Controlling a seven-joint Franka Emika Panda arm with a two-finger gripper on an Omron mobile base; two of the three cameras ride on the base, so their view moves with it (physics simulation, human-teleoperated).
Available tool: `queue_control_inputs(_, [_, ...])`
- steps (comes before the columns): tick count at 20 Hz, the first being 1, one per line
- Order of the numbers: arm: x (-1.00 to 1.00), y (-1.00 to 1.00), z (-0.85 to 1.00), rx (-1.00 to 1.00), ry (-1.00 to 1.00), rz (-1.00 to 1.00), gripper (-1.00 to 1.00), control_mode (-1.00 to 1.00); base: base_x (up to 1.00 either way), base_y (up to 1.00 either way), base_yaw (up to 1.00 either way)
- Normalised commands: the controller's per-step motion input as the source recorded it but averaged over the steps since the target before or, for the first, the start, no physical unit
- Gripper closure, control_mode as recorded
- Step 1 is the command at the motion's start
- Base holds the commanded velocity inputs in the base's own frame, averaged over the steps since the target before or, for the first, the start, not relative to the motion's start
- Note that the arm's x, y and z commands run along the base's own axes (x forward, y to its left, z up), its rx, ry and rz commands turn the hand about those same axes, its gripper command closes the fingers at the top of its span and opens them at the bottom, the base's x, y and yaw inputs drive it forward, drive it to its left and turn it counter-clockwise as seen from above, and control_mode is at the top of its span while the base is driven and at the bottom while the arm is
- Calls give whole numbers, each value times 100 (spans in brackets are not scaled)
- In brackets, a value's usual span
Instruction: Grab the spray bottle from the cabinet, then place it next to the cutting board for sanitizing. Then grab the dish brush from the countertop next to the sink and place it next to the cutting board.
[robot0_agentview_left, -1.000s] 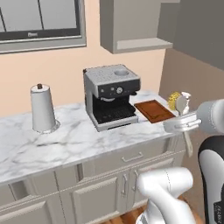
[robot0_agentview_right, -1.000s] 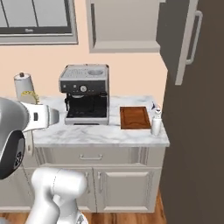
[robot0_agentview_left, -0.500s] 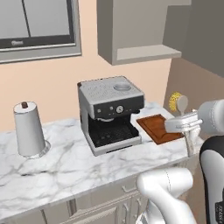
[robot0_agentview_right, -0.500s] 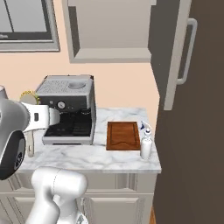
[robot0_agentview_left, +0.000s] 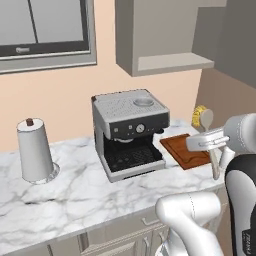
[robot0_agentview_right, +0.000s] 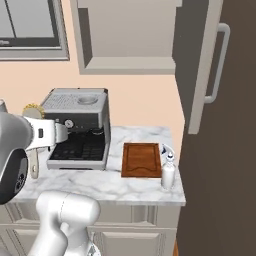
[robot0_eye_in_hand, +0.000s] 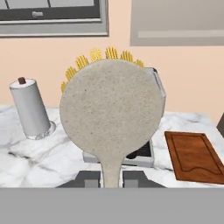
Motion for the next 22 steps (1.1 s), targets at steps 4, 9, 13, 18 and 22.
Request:
queue_control_inputs(4, [0, 0, 0, 0, 0, 0, 100, 100, 2, -12, 16])
queue_control_inputs(9, [0, 0, 0, 0, 0, 0, 100, 100, 12, -1, 19])
queue_control_inputs(13, [0, 0, 0, 0, 0, 0, 100, 100, 18, 0, 15])
queue_control_inputs(18, [51, 0, -59, -7, 26, 13, 100, -100, 4, 0, 3])
queue_control_inputs(22, [65, -5, -100, -25, 39, 23, 100, -100, 0, 0, 0])
